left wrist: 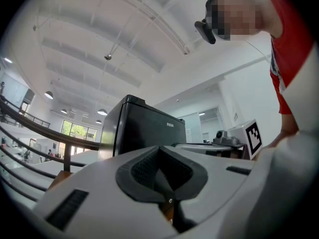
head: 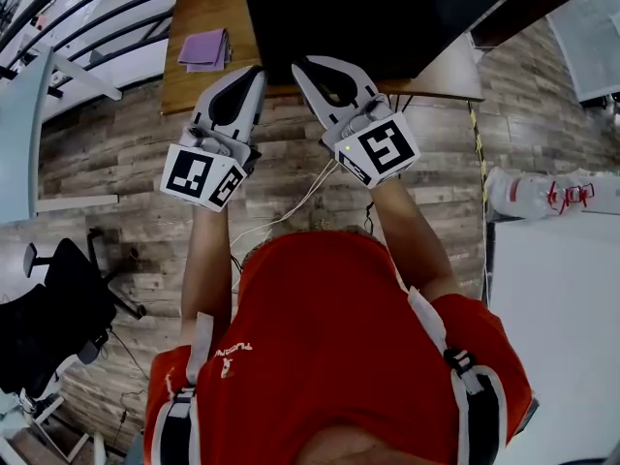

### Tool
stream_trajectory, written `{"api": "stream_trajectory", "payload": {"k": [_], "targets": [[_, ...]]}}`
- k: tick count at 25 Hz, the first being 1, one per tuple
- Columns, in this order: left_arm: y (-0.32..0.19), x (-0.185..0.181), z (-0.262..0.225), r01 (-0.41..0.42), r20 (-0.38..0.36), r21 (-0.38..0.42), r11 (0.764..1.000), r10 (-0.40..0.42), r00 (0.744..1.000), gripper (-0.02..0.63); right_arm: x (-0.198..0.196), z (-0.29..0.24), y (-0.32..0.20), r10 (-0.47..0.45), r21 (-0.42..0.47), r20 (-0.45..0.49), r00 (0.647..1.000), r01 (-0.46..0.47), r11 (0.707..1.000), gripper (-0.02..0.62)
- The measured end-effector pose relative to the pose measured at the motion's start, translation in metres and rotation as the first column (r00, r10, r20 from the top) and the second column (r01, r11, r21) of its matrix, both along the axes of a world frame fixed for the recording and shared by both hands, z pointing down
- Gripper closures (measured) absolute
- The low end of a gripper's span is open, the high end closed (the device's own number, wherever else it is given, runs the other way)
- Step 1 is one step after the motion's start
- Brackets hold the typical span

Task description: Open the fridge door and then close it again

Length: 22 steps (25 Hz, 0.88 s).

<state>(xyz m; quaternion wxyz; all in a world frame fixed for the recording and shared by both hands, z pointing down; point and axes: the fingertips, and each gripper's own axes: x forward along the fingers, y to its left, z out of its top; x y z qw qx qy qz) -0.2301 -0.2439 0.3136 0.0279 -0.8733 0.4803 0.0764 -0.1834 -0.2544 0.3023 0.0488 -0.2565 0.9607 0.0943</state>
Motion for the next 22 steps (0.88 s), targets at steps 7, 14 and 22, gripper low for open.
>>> {"api": "stream_trajectory", "payload": {"k": [7,14,22], "targets": [[0.027,0.009,0.004,-0.002,-0.012,-0.005,1.0,0.001,1.0,0.597,0.01,0.003,0.034,-0.041,-0.021,0.023,0.999,0.041,0.999,0.569],[0.04,0.01,0.006,0.003,-0.011,-0.005,1.0,-0.003,1.0,0.597,0.007,0.011,0.049,-0.065,-0.033,0.017,0.998,0.065,0.997,0.571],[0.042,0.006,0.0,0.012,-0.013,0.01,1.0,-0.012,1.0,0.597,0.005,0.008,0.054,-0.073,-0.016,0.019,0.997,0.073,0.997,0.571]]}}
